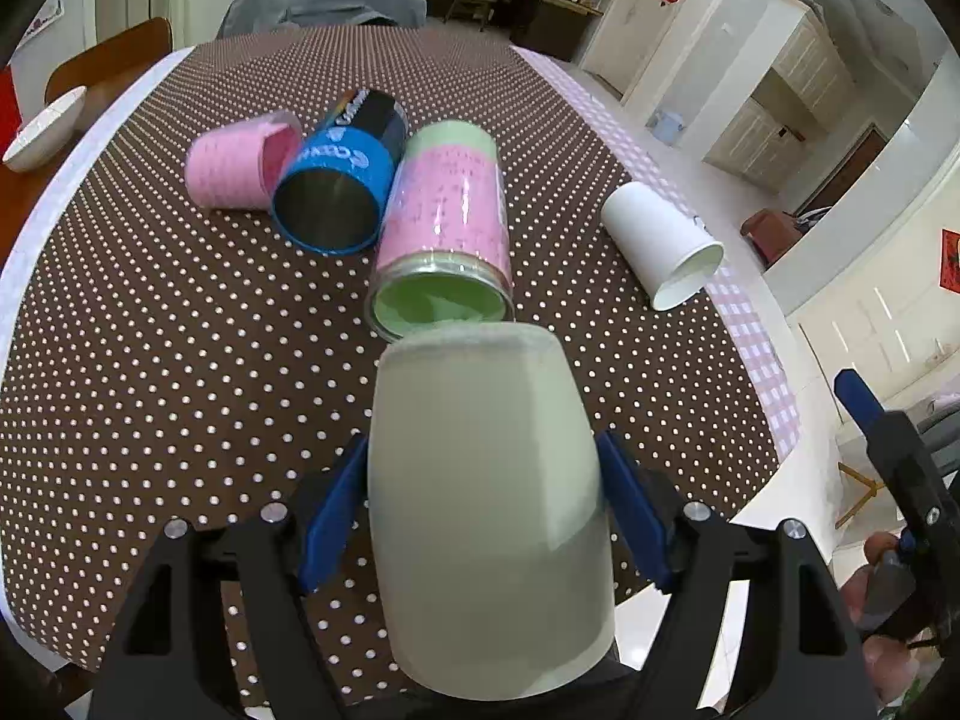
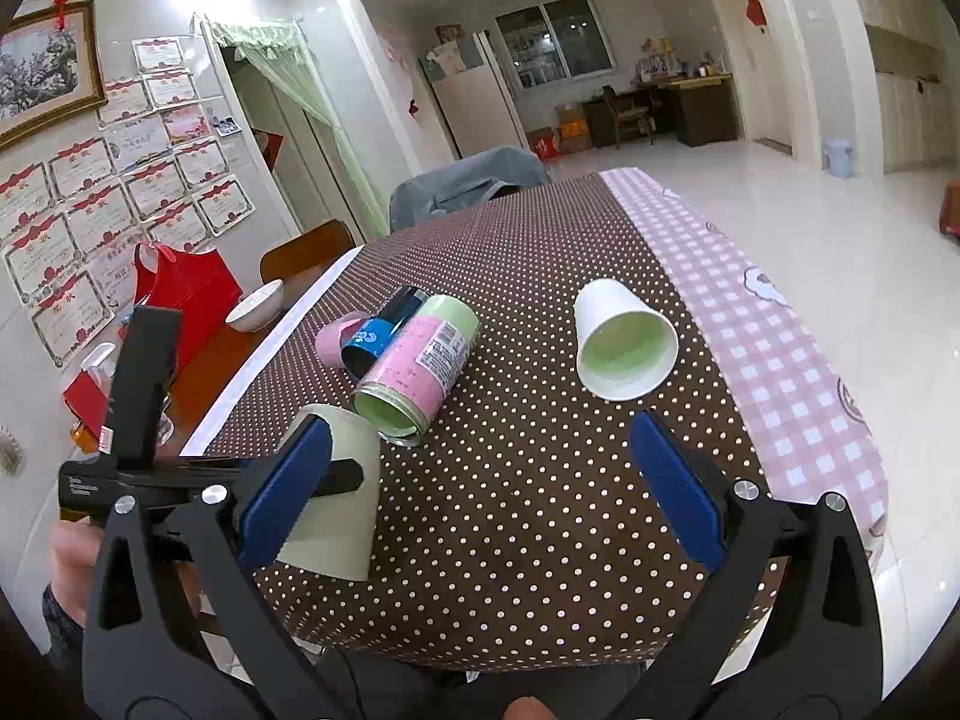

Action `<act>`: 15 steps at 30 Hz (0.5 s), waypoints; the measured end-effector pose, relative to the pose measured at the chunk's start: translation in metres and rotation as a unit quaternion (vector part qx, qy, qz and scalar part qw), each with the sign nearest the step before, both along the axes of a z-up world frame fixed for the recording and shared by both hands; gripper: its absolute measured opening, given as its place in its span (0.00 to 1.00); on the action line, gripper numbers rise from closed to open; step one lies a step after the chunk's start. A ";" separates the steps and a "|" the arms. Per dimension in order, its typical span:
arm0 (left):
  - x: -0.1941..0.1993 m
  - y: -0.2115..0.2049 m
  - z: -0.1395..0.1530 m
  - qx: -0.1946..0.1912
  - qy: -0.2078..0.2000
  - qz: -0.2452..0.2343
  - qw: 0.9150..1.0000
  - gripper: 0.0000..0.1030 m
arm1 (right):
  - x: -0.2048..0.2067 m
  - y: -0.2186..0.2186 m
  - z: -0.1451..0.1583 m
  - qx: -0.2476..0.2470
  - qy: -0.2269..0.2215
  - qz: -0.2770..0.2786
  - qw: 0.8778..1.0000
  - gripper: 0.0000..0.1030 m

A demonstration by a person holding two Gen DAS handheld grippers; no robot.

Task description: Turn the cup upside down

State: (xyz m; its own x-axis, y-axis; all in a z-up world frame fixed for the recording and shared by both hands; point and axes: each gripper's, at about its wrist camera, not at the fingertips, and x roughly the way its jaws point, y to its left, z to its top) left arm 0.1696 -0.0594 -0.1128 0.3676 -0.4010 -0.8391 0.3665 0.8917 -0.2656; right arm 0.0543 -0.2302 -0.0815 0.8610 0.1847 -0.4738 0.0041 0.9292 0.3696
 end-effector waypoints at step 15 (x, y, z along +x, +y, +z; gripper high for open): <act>-0.011 0.010 0.015 0.039 -0.055 0.028 0.997 0.76 | 0.005 0.012 -0.002 0.006 0.012 0.020 1.000 0.94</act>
State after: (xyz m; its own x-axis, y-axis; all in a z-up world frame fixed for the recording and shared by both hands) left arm 0.1586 -0.0497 -0.0977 0.4792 -0.3116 -0.8205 0.3384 0.9282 -0.1549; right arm 0.0595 -0.2181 -0.0836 0.8412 0.2234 -0.4923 -0.0231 0.9247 0.3801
